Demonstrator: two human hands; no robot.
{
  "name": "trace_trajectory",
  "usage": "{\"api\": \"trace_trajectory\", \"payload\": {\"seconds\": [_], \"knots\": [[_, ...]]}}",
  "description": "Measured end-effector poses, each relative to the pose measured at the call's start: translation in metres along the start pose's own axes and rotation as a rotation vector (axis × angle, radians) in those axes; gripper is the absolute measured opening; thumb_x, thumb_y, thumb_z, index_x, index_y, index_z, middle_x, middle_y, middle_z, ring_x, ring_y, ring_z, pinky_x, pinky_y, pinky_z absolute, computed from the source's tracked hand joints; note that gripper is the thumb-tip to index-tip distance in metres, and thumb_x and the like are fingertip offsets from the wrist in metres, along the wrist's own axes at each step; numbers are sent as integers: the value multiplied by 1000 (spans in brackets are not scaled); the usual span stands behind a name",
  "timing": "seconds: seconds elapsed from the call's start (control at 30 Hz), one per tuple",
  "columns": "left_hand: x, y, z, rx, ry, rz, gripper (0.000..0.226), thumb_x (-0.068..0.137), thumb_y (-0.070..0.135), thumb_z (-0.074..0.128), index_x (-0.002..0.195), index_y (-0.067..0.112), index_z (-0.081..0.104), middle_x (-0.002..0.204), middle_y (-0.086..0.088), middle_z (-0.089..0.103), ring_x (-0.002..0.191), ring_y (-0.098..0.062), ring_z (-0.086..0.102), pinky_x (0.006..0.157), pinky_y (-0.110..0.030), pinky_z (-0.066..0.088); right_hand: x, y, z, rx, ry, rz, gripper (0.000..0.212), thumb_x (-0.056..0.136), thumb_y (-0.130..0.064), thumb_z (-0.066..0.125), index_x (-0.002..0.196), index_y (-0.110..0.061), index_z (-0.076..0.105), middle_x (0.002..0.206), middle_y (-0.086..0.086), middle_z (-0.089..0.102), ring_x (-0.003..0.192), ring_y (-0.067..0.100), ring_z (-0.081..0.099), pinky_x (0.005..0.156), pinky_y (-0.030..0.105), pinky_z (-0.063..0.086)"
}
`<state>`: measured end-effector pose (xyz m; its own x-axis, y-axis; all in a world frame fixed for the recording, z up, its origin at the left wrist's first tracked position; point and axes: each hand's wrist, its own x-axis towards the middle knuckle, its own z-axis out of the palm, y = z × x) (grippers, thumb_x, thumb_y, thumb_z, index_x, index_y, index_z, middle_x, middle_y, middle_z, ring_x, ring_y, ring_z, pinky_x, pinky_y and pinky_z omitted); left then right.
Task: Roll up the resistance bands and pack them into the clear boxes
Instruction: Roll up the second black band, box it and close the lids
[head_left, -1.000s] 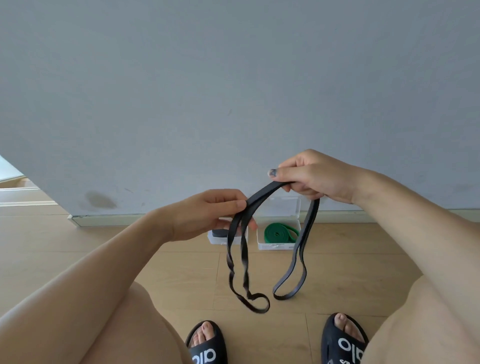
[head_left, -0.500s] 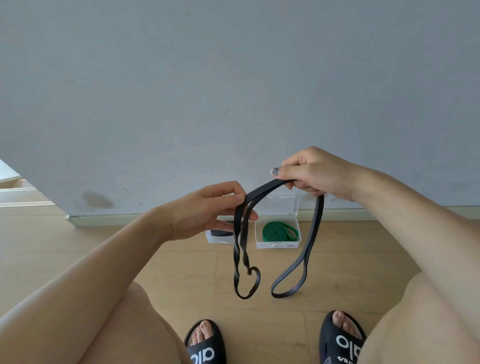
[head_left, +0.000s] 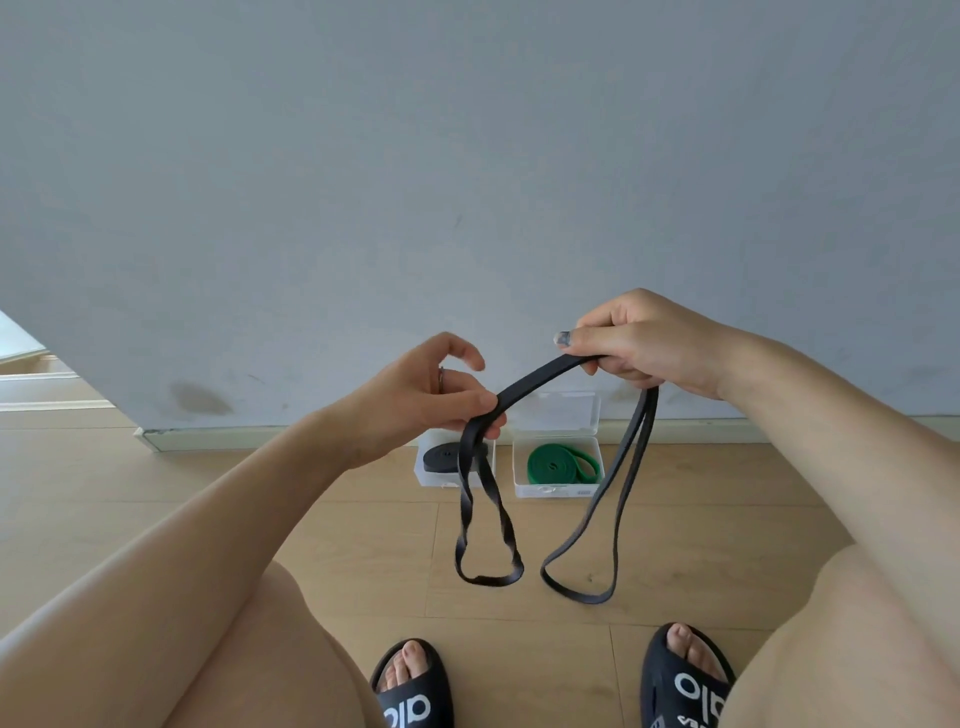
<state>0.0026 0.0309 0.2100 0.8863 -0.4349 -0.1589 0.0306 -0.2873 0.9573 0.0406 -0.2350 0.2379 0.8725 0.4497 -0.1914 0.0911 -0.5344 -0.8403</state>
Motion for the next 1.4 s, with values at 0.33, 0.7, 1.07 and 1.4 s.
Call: {"api": "trace_trajectory", "payload": {"seconds": [0.33,0.7,1.07,1.4], "knots": [[0,1,5,109,10,44,12,99,2,65,102,0,53,88,-25,71,77,-18,70,77,-28,54,-2,-6,14,-8,-161,48,40,107,-41,43,104,-14,72,70,11,68,60,23,56,77,35,53],[4,-2,8,70,-10,50,15,100,4,63,102,-6,51,84,-10,74,81,-21,67,80,-25,53,7,-10,42,-79,-258,1,50,104,-53,50,84,-9,63,59,2,54,54,20,46,58,28,46],[-3,2,0,283,-117,-38,24,107,24,54,101,29,77,105,-6,75,112,-22,68,103,-31,51,3,-10,22,-13,-167,-47,47,103,-39,59,68,-10,51,54,-2,23,49,16,16,46,24,19],[-7,-5,-7,31,-200,-138,19,109,16,49,107,9,66,113,-9,76,120,-36,65,90,-35,57,-2,-10,11,32,-116,-41,44,103,-34,60,69,-7,51,52,-1,22,50,16,15,47,25,17]]}}
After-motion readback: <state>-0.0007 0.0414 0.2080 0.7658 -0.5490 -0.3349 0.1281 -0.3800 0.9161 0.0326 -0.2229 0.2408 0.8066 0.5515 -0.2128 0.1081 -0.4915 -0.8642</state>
